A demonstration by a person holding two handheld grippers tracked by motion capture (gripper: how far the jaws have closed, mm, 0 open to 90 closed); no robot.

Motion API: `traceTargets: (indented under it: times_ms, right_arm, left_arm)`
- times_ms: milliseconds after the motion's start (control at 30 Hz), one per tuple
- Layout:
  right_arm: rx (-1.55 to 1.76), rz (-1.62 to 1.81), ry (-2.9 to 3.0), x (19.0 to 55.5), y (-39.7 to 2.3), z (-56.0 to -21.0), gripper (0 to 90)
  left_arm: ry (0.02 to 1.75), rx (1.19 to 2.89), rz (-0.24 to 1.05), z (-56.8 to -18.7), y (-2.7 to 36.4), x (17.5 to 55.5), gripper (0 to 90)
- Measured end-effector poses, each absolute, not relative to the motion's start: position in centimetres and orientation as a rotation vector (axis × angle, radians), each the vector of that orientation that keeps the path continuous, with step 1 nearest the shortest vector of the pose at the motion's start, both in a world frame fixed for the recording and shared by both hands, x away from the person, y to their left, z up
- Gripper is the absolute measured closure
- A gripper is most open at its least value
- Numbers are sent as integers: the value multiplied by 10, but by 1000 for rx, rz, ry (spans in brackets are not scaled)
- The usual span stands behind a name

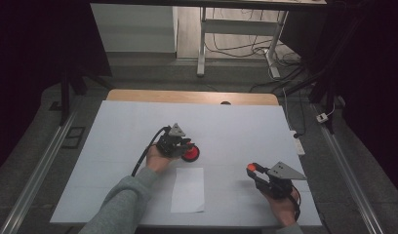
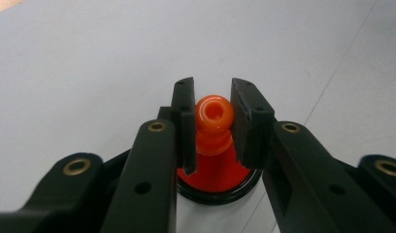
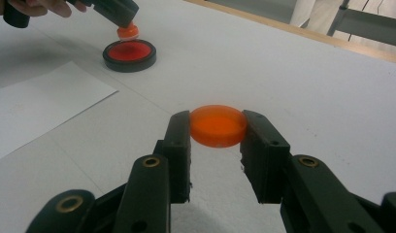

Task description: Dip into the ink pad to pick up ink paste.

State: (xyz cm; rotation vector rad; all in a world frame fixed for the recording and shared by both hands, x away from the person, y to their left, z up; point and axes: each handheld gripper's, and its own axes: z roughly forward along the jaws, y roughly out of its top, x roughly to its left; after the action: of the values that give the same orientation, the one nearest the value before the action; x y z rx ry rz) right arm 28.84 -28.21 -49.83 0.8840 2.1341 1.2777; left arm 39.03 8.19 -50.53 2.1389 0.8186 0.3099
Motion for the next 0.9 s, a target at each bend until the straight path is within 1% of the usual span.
traceTargets:
  times_ms: [333, 400, 533, 900]
  right_arm:
    - [869, 1273, 2147, 289, -281, -499, 643]
    - [871, 1273, 2148, 289, -281, -499, 643]
    - [876, 1278, 2145, 289, -281, -499, 643]
    - [869, 1270, 2151, 289, -281, -499, 643]
  left_arm:
    - [823, 2143, 299, -519, 82, 391, 727]
    - [827, 2135, 291, -519, 83, 391, 728]
    - [811, 2156, 317, -519, 82, 389, 729]
    - [826, 2151, 306, -519, 82, 390, 731]
